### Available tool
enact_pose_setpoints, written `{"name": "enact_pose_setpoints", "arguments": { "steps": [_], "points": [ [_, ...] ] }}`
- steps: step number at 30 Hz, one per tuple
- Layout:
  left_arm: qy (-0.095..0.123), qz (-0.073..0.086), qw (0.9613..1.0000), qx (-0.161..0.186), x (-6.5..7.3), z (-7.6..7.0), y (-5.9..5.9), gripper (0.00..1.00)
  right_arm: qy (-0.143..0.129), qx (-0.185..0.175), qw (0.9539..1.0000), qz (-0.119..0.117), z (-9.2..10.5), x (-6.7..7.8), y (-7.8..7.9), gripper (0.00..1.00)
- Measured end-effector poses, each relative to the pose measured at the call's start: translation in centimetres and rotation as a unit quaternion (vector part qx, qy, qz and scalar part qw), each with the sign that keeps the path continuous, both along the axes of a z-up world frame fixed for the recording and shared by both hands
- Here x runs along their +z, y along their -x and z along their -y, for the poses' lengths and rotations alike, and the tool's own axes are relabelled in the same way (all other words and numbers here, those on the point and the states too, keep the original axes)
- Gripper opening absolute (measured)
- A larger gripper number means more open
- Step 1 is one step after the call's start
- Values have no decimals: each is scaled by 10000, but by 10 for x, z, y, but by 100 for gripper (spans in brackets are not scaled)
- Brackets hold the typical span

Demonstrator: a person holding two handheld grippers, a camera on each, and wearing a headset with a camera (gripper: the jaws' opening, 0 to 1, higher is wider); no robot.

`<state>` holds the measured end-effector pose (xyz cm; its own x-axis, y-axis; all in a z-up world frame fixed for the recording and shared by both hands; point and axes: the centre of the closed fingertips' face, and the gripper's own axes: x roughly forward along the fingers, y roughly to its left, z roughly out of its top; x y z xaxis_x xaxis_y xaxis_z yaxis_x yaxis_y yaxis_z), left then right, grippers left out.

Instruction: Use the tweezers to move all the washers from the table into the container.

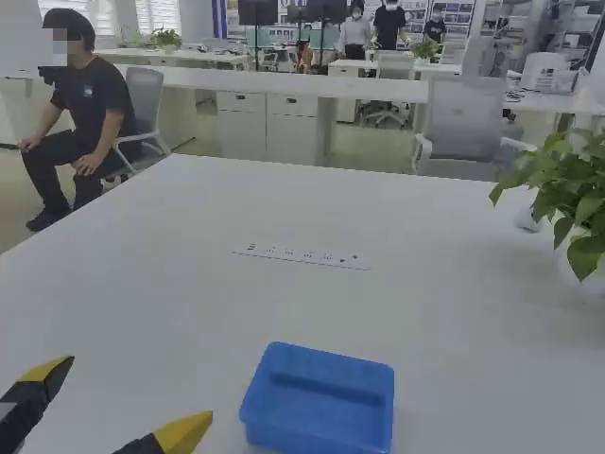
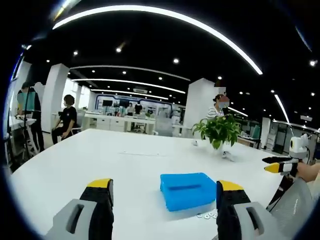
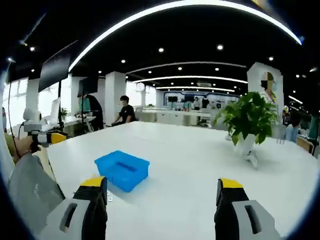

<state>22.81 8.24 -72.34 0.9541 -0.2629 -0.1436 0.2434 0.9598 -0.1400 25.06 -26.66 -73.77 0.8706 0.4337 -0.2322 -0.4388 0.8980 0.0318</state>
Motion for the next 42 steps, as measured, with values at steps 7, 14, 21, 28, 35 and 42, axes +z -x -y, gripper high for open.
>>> {"name": "enact_pose_setpoints", "arguments": {
  "steps": [7,14,21,28,35,42],
  "points": [
    [-13,4,10000,61,0,-3,0,85,-21,-8,10000,-1,-2,1,1,79],
    [-6,-16,10000,-9,-1,0,0,85,-48,-83,9999,36,3,2,0,78],
    [-28,-42,10000,3,-2,0,1,85,-55,-87,9999,51,4,3,0,78],
    [-12,-30,10000,45,0,-2,1,84,-13,-24,10000,6,2,0,1,78],
    [-19,-43,10000,50,-1,-2,1,82,71,-56,10000,19,4,0,0,78],
    [-8,-56,10000,28,-1,-2,2,82,75,-75,9999,-13,5,-1,0,78]
  ]
}}
